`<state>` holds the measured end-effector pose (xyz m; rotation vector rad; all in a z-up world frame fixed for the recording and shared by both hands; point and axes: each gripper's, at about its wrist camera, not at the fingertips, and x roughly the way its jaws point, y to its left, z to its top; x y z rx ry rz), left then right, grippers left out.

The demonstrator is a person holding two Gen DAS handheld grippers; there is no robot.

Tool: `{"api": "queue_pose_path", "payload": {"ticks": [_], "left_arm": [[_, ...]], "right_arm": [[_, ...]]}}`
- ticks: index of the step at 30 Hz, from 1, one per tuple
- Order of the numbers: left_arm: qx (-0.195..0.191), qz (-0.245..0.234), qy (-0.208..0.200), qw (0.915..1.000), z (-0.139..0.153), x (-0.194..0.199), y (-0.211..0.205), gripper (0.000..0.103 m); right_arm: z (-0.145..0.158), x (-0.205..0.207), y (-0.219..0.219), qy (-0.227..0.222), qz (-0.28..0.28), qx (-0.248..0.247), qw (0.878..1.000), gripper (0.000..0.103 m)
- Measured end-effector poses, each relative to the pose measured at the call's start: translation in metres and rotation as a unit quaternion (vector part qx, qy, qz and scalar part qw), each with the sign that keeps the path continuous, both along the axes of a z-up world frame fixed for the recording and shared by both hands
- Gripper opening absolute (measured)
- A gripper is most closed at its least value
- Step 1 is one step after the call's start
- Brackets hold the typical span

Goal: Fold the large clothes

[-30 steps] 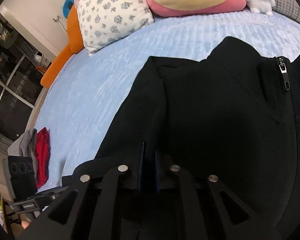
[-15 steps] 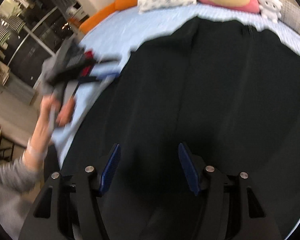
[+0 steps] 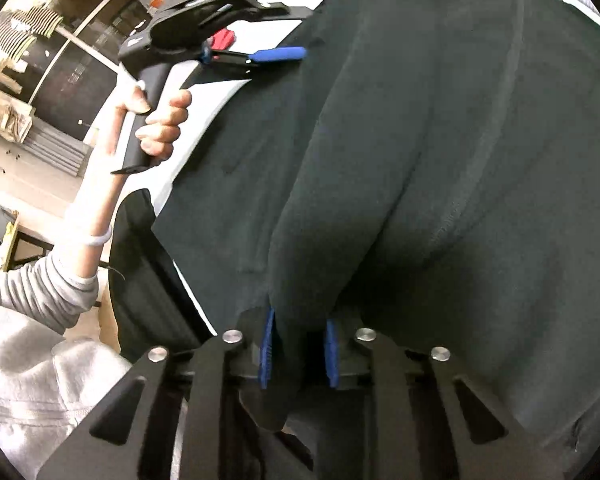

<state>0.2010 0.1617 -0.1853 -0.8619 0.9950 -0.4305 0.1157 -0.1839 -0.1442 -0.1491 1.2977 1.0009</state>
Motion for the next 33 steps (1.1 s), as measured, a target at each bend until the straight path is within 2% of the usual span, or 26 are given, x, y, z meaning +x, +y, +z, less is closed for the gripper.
{"api": "queue_pose_path", "payload": {"ticks": [2, 6, 13, 16, 18, 20, 21, 22, 27, 30, 32, 33], "left_arm": [[0.002, -0.002, -0.005, 1.0, 0.005, -0.003, -0.001, 0.045], [0.019, -0.007, -0.009, 0.9998, 0.013, -0.008, -0.006, 0.045], [0.023, -0.004, 0.023, 0.9995, -0.005, -0.007, -0.006, 0.045], [0.014, 0.002, 0.014, 0.9998, -0.001, -0.007, -0.005, 0.046], [0.022, 0.007, -0.009, 0.9997, 0.011, -0.006, -0.004, 0.048], [0.034, 0.009, -0.028, 0.999, 0.025, 0.001, -0.005, 0.053], [0.039, 0.009, -0.035, 0.9986, 0.031, 0.005, -0.005, 0.058], [0.044, 0.008, -0.04, 0.9982, 0.037, 0.014, -0.007, 0.059], [0.095, -0.005, -0.051, 0.9942, 0.052, 0.057, -0.023, 0.059], [0.142, -0.004, -0.041, 0.989, 0.048, 0.079, -0.028, 0.059], [0.169, -0.006, -0.006, 0.9856, 0.033, 0.095, -0.025, 0.059], [0.18, -0.005, 0.012, 0.9835, 0.024, 0.099, -0.022, 0.059]], "right_arm": [[0.011, -0.01, -0.006, -0.012, -0.005, 0.01, 1.0, 0.02], [0.02, -0.023, -0.02, -0.018, -0.018, 0.016, 1.0, 0.02], [-0.007, -0.023, -0.029, 0.017, -0.049, 0.016, 0.999, 0.021], [-0.009, -0.029, -0.022, 0.011, -0.04, 0.004, 0.999, 0.03], [-0.007, -0.032, -0.019, 0.011, -0.03, 0.001, 0.999, 0.042], [-0.002, -0.038, -0.016, 0.008, -0.017, 0.001, 1.0, 0.061], [0.004, -0.042, -0.014, -0.009, -0.011, -0.012, 1.0, 0.063], [0.008, -0.044, -0.013, -0.028, -0.007, -0.024, 0.999, 0.065], [0.034, -0.042, -0.019, -0.099, -0.029, -0.049, 0.993, 0.07], [0.042, -0.039, -0.022, -0.133, -0.046, -0.029, 0.99, 0.068], [0.037, -0.039, -0.015, -0.127, -0.039, -0.005, 0.991, 0.046], [0.03, -0.039, -0.011, -0.121, -0.033, -0.006, 0.992, 0.044]]}}
